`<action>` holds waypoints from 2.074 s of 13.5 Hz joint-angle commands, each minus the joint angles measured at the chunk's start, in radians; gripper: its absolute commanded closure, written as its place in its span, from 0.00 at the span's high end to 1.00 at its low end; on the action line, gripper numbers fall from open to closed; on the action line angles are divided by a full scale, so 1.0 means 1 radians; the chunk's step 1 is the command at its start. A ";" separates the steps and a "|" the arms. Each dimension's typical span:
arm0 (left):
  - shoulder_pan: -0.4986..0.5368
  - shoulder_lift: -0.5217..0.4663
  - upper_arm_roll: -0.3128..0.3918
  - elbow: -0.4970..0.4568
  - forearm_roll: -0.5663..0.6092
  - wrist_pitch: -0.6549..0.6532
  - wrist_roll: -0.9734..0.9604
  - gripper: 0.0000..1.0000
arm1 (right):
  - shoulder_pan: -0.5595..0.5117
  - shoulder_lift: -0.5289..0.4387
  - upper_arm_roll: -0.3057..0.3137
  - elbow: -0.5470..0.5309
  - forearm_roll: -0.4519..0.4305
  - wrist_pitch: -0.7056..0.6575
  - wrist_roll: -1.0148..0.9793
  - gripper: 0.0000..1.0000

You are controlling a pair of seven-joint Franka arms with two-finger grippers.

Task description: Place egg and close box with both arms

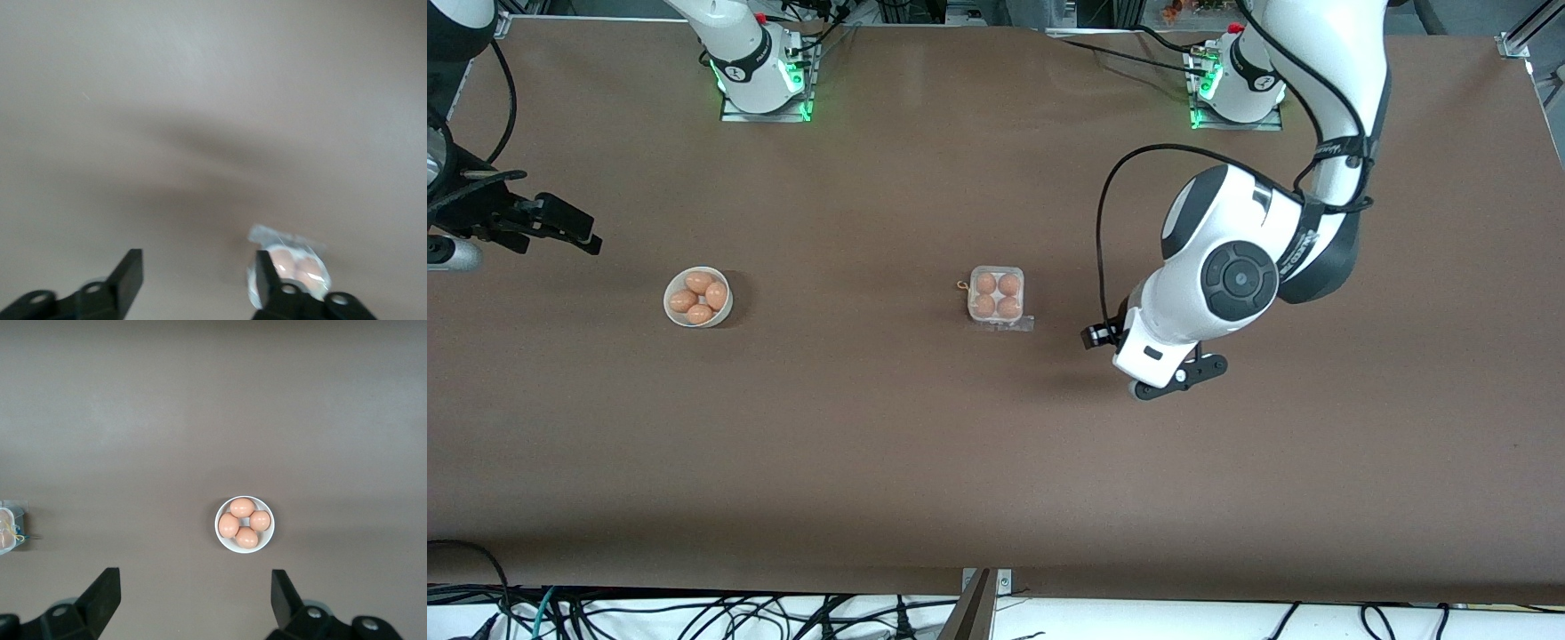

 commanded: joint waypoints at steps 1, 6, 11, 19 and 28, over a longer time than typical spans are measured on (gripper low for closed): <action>0.043 -0.006 -0.003 0.037 0.093 -0.027 -0.004 0.88 | -0.013 0.002 0.009 0.016 -0.010 -0.005 -0.018 1.00; 0.209 -0.143 -0.005 -0.021 0.120 -0.061 0.291 1.00 | -0.013 0.002 0.009 0.016 -0.010 -0.006 -0.018 1.00; 0.403 -0.313 0.003 -0.122 0.120 -0.096 0.617 1.00 | -0.012 0.002 0.009 0.016 -0.010 -0.006 -0.018 1.00; 0.430 -0.513 0.040 -0.331 0.172 -0.170 0.752 1.00 | -0.013 0.004 0.009 0.014 -0.008 -0.006 -0.018 1.00; 0.384 -0.592 0.040 -0.402 0.193 -0.153 0.749 1.00 | -0.013 0.002 0.009 0.014 -0.008 -0.006 -0.018 1.00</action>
